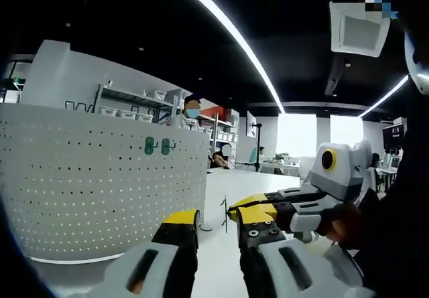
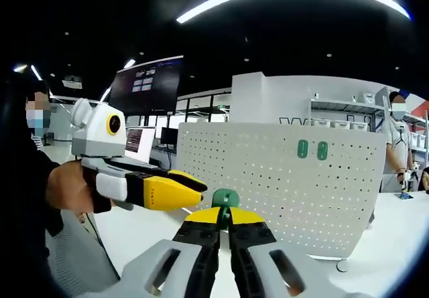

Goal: Insert the hook assembly into the mounting plate slot until the hook locks in place.

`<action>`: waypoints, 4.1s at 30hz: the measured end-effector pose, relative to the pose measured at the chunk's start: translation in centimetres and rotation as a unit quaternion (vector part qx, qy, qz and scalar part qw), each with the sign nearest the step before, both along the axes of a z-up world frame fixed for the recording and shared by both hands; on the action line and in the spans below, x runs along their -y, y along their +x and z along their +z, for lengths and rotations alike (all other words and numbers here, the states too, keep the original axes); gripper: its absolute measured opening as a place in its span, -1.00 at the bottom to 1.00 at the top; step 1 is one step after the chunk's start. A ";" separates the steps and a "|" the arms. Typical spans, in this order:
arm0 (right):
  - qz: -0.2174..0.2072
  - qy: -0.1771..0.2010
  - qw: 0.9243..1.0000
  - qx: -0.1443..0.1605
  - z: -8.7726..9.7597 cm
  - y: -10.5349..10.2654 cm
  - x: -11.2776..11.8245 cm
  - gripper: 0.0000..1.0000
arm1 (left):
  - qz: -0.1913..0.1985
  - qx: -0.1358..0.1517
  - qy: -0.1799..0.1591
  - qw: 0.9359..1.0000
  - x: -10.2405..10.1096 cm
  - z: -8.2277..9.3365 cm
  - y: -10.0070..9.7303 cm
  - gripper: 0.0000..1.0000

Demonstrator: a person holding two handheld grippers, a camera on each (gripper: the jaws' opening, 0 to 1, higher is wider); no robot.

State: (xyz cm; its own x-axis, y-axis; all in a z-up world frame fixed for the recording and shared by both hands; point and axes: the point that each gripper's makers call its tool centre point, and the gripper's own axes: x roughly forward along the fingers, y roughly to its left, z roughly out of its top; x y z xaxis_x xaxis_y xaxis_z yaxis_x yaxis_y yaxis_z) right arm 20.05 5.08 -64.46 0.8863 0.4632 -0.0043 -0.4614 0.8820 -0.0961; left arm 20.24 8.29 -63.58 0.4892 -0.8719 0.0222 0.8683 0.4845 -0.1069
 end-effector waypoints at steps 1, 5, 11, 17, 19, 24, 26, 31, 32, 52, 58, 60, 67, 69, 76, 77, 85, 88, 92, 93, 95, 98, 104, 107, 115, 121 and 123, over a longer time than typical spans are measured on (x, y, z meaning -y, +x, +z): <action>-0.001 0.000 1.000 0.001 0.0 0.0 0.1 -0.98 | 0.000 0.001 0.000 1.000 -0.1 -0.1 0.0 -0.44; -0.005 0.000 1.000 0.003 0.2 0.2 0.4 -0.98 | 0.000 0.003 0.000 1.000 -0.4 -0.2 0.0 -0.32; -0.015 -0.003 1.000 0.007 0.6 0.7 1.3 -0.98 | 0.008 0.009 0.017 1.000 -0.9 -0.9 0.1 -0.13; -0.030 -0.008 0.999 0.019 1.6 1.7 2.5 -0.98 | 0.015 0.008 0.030 0.999 -1.6 -1.9 0.2 0.08; -0.036 -0.009 0.999 0.024 2.1 2.2 3.0 -0.98 | 0.019 0.009 0.036 0.999 -1.9 -2.3 0.2 0.13; -0.049 -0.012 0.998 0.033 3.0 3.4 3.9 -0.98 | 0.022 0.012 0.045 0.999 -2.3 -3.5 0.1 0.25; -0.053 -0.014 0.998 0.036 3.3 3.9 4.2 -0.98 | 0.022 0.008 0.050 0.998 -2.5 -4.2 0.1 0.26; -0.068 -0.019 0.996 0.048 4.3 5.3 5.3 -0.98 | 0.027 0.003 0.058 0.998 -3.0 -5.3 0.5 0.27; -0.075 -0.020 0.996 0.053 4.8 5.7 5.8 -0.98 | 0.028 0.003 0.059 0.998 -3.0 -5.5 0.6 0.27; -0.167 -0.008 0.983 0.080 9.1 13.6 14.4 -0.98 | 0.031 -0.007 0.078 0.996 -3.6 -8.0 1.0 0.24; -0.182 -0.022 0.980 0.079 9.0 15.8 15.2 -0.98 | 0.034 -0.010 0.080 0.996 -3.7 -8.3 1.1 0.23; -0.187 -0.017 0.979 0.081 9.1 16.4 15.6 -0.98 | 0.035 -0.012 0.080 0.996 -3.8 -8.3 1.2 0.23; -0.199 -0.017 0.977 0.071 8.4 19.0 16.4 -0.98 | 0.040 -0.018 0.078 0.996 -4.1 -8.5 1.5 0.21; -0.200 -0.019 0.977 0.070 8.2 19.4 16.4 -0.98 | 0.042 -0.018 0.078 0.996 -4.2 -8.5 1.5 0.21; -0.208 -0.019 0.976 0.065 7.7 21.0 16.9 -0.98 | 0.047 -0.020 0.077 0.996 -4.7 -8.6 1.8 0.19; -0.209 -0.020 0.976 0.064 7.6 21.2 17.0 -0.98 | 0.048 -0.021 0.077 0.996 -4.7 -8.6 1.9 0.19; -0.214 -0.023 0.975 0.058 7.1 22.4 17.2 -0.98 | 0.045 -0.026 0.079 0.996 -4.7 -8.8 1.9 0.18; -0.214 -0.023 0.975 0.058 7.1 22.6 17.1 -0.98 | 0.045 -0.027 0.078 0.996 -4.7 -8.9 2.0 0.17; -0.216 -0.025 0.975 0.056 6.9 22.8 17.2 -0.98 | 0.046 -0.028 0.077 0.996 -4.8 -8.9 2.1 0.16; -0.216 -0.026 0.974 0.057 6.9 22.8 17.3 -0.98 | 0.046 -0.029 0.077 0.996 -4.8 -8.9 2.1 0.16; -0.218 -0.026 0.974 0.056 6.8 22.8 17.4 -0.98 | 0.046 -0.029 0.077 0.996 -4.8 -8.9 2.1 0.16; -0.219 -0.023 0.974 0.055 6.6 22.9 17.5 -0.98 | 0.046 -0.030 0.078 0.995 -4.7 -9.0 2.0 0.15; -0.220 -0.027 0.974 0.056 6.5 23.2 17.4 -0.98 | 0.046 -0.031 0.078 0.995 -4.8 -9.0 2.1 0.13; -0.221 -0.026 0.973 0.055 6.5 23.3 17.5 -0.98 | 0.048 -0.031 0.077 0.995 -4.9 -9.0 2.1 0.13; -0.224 -0.039 0.972 0.056 6.4 23.4 17.5 -0.97 | 0.049 -0.030 0.077 0.995 -4.9 -8.9 2.1 0.12; -0.222 -0.046 0.973 0.043 5.7 23.3 17.5 -0.97 | 0.047 -0.029 0.078 0.995 -4.8 -8.9 2.0 0.11; -0.222 -0.048 0.973 0.040 5.4 23.2 17.6 -0.96 | 0.046 -0.028 0.079 0.995 -4.8 -8.9 2.0 0.11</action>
State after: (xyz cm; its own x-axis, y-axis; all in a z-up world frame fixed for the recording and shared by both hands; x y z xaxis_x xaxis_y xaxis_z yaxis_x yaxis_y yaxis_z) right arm 43.26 -12.53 -59.06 0.9982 0.0352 0.0478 -0.0245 0.9779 -0.2078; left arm 22.24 13.10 -72.50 0.5642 -0.8136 -0.1406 0.8140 0.5766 -0.0705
